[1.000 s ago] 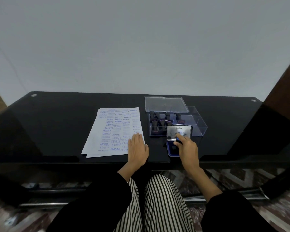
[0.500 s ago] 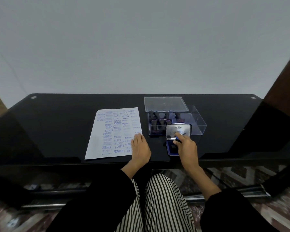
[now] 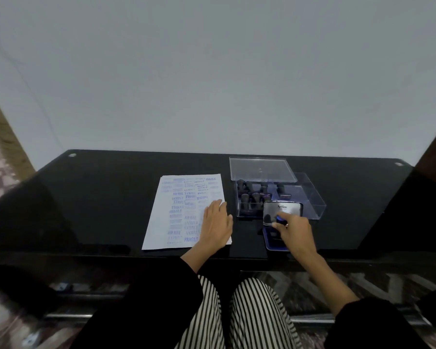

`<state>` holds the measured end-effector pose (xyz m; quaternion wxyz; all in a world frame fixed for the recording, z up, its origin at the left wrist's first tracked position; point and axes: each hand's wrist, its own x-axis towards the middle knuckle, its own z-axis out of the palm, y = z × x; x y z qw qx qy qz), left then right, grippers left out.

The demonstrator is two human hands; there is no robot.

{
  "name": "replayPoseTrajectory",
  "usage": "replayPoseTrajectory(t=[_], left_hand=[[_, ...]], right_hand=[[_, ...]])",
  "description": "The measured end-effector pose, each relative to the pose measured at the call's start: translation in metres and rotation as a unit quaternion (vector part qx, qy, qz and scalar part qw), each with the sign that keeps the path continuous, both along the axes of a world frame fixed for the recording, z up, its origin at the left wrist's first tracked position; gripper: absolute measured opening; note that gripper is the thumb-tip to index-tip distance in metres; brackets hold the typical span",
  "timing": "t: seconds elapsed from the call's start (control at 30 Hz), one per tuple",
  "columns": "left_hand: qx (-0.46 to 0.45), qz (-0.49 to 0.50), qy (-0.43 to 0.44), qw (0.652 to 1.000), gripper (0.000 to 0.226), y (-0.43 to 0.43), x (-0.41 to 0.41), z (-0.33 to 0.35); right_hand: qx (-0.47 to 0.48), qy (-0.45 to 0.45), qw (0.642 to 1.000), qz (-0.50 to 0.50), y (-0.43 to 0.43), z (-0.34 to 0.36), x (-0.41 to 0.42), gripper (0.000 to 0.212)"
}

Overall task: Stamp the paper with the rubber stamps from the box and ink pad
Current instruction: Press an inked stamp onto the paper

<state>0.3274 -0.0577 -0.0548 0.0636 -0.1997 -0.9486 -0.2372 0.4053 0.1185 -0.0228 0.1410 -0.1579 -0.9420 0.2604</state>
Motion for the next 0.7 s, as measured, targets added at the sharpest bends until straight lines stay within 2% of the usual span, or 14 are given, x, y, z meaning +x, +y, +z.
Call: replayPoseTrajectory(t=[0.1, 0.23, 0.3, 0.4, 0.57, 0.7], left_hand=[[0.019, 0.018, 0.025, 0.999, 0.044, -0.025, -0.019, 0.017], [0.043, 0.091, 0.004, 0.995, 0.044, -0.077, -0.05, 0.029], [0.042, 0.125, 0.0, 0.991, 0.042, -0.103, -0.065, 0.031], [0.019, 0.151, 0.002, 0.988, 0.038, -0.137, -0.083, 0.029], [-0.004, 0.157, -0.025, 0.987, 0.046, -0.17, -0.112, 0.01], [-0.038, 0.14, -0.059, 0.988, 0.056, -0.176, -0.128, -0.003]], right_hand=[[-0.027, 0.053, 0.998, 0.007, -0.012, 0.024, -0.01, 0.019], [-0.052, 0.096, 0.993, 0.043, -0.044, 0.052, -0.045, 0.019], [-0.071, 0.108, 0.989, 0.065, -0.064, 0.06, -0.069, 0.021], [-0.106, 0.122, 0.981, 0.11, -0.097, 0.069, -0.105, 0.013], [-0.103, 0.109, 0.972, 0.178, -0.152, 0.073, -0.166, 0.001], [-0.074, 0.081, 0.972, 0.207, -0.189, 0.061, -0.208, 0.015]])
